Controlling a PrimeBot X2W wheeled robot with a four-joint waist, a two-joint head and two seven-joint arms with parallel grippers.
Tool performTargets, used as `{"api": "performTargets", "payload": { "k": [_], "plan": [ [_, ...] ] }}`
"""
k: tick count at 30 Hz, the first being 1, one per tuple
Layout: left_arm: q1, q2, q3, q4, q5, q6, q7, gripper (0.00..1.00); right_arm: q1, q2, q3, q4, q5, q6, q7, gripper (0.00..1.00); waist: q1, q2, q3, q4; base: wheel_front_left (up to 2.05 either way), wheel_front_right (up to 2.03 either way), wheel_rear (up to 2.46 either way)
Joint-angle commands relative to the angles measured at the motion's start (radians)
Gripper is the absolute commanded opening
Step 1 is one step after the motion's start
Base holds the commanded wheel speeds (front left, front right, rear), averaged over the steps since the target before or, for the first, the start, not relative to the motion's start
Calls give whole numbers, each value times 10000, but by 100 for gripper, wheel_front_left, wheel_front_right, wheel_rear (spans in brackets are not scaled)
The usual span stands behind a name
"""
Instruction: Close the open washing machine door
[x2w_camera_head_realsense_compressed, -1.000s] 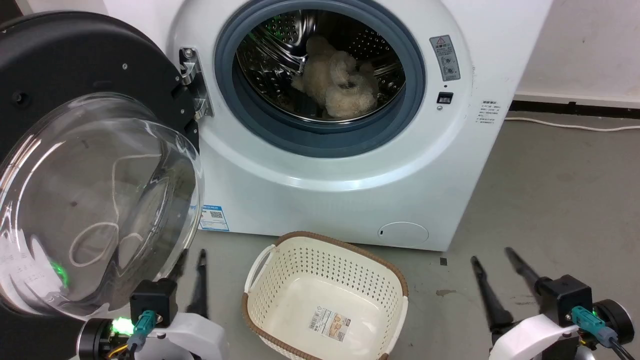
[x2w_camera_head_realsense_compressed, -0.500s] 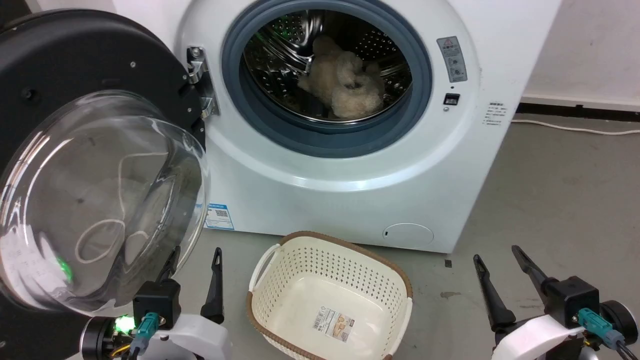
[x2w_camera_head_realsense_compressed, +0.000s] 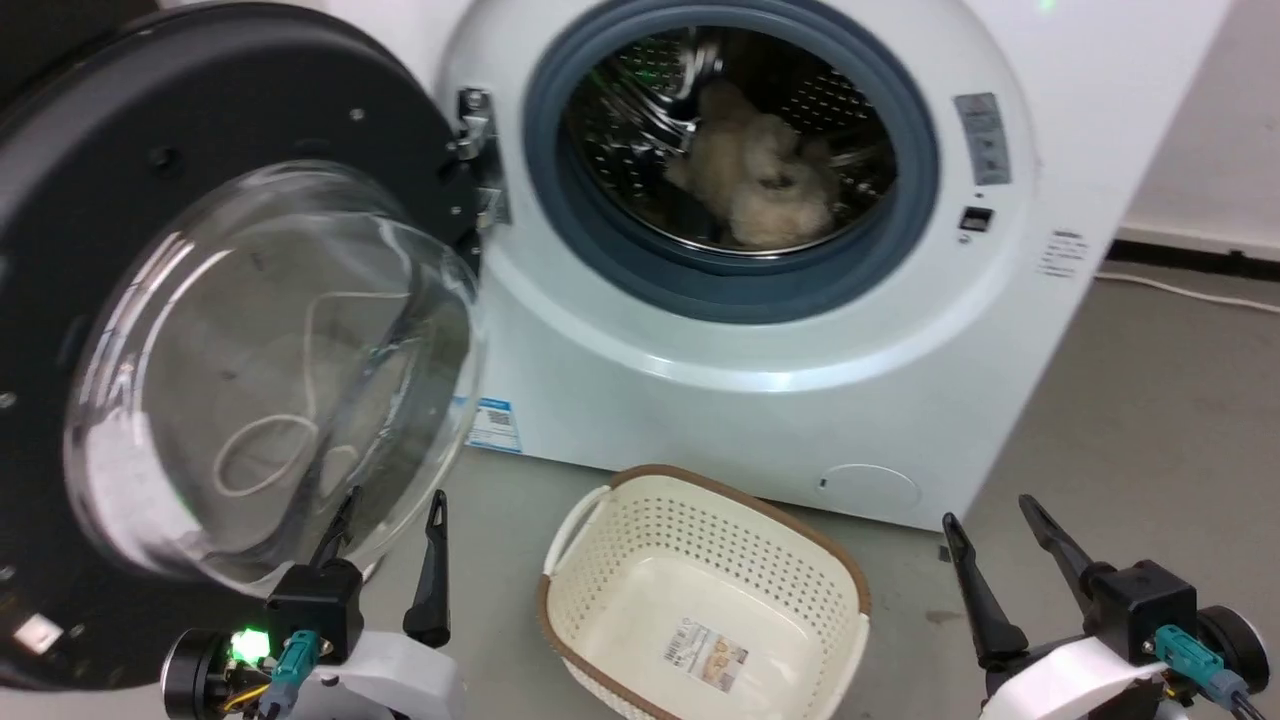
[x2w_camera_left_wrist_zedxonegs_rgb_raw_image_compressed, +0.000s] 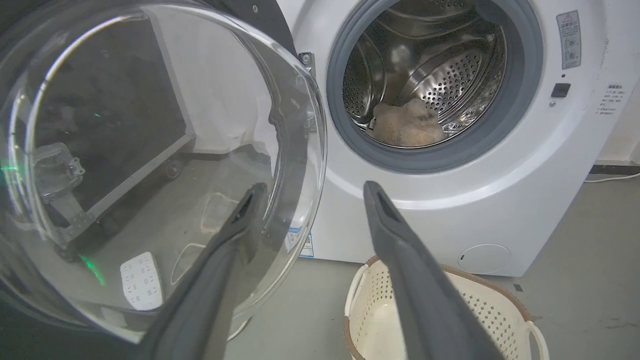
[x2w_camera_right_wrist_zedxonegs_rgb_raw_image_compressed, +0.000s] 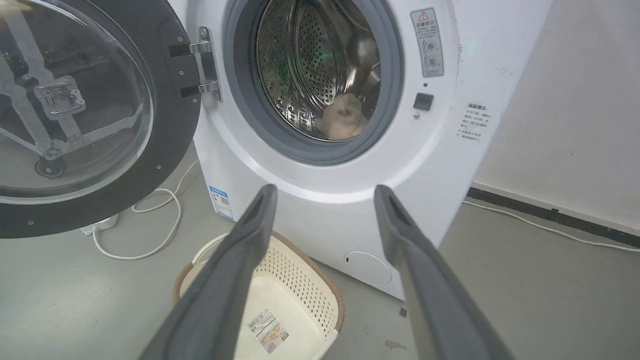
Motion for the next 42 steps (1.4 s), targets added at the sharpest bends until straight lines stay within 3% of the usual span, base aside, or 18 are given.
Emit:
{"api": "performTargets", "payload": {
  "k": [1, 21, 42],
  "plan": [
    [65, 81, -52, -58, -7, 60, -127, 100, 152, 12, 21, 54, 97, 2, -118, 100, 0, 0, -57, 276, 0, 0, 0],
    [552, 110, 124, -671, -53, 510, -565, 100, -635, -62, 1207, 895, 285, 3, -556, 100, 0, 0, 88, 1271, 0, 0, 0],
    [742, 148, 171, -730, -175, 644, -983, 100, -731, -109, 1782, 1306, 488, 5, -973, 100, 0, 0, 63, 2091, 0, 0, 0]
  ]
}}
